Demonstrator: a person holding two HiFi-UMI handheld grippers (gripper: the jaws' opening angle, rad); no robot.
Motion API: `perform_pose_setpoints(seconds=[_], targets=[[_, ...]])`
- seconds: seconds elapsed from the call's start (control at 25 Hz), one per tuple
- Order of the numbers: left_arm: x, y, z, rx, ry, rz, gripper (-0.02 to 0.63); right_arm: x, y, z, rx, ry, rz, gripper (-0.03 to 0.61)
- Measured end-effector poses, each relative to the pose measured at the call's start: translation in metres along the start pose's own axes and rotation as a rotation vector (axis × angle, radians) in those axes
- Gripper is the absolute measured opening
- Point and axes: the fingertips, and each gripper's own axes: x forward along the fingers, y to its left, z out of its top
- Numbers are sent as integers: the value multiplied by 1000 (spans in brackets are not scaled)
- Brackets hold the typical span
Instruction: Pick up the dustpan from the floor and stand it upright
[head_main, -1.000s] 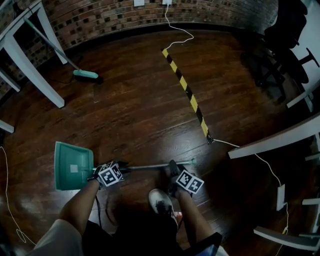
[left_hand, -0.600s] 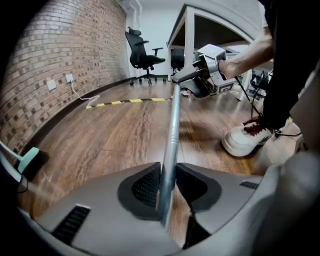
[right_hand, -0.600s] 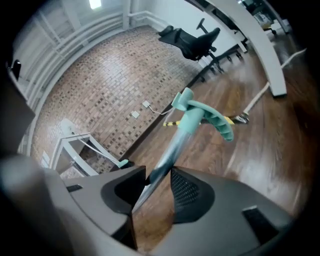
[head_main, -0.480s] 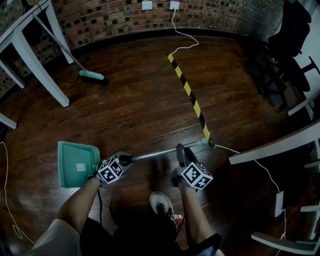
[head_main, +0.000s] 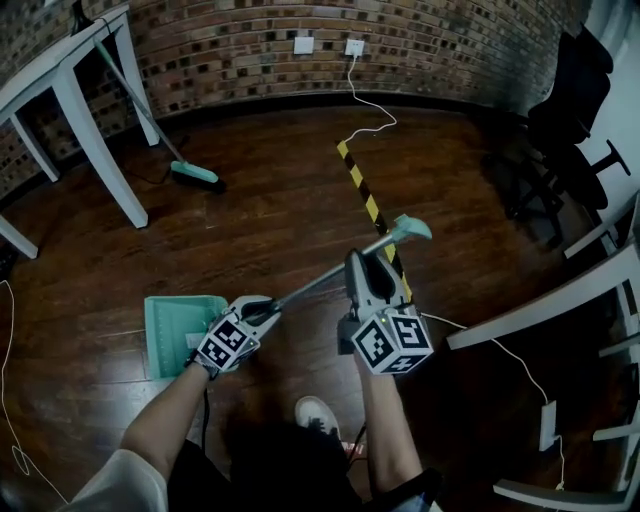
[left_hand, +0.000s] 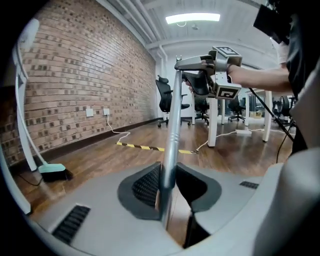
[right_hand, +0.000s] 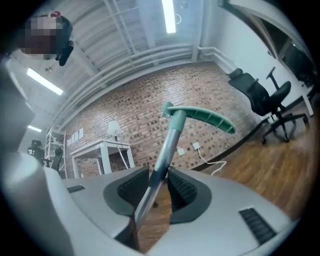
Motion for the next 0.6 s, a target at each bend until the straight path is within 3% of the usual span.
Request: perform_pose_setpoints(seconds=[0.36, 0.56, 0.6], targets=[[-24, 0, 36, -85, -203, 82, 115, 4, 109, 62, -254, -94, 233, 107], [-46, 12, 47, -167, -265, 122, 115, 15, 161, 71, -296, -110, 333, 100], [-48, 13, 51, -172, -275, 132, 130, 15, 163, 70, -308, -103, 337, 126]])
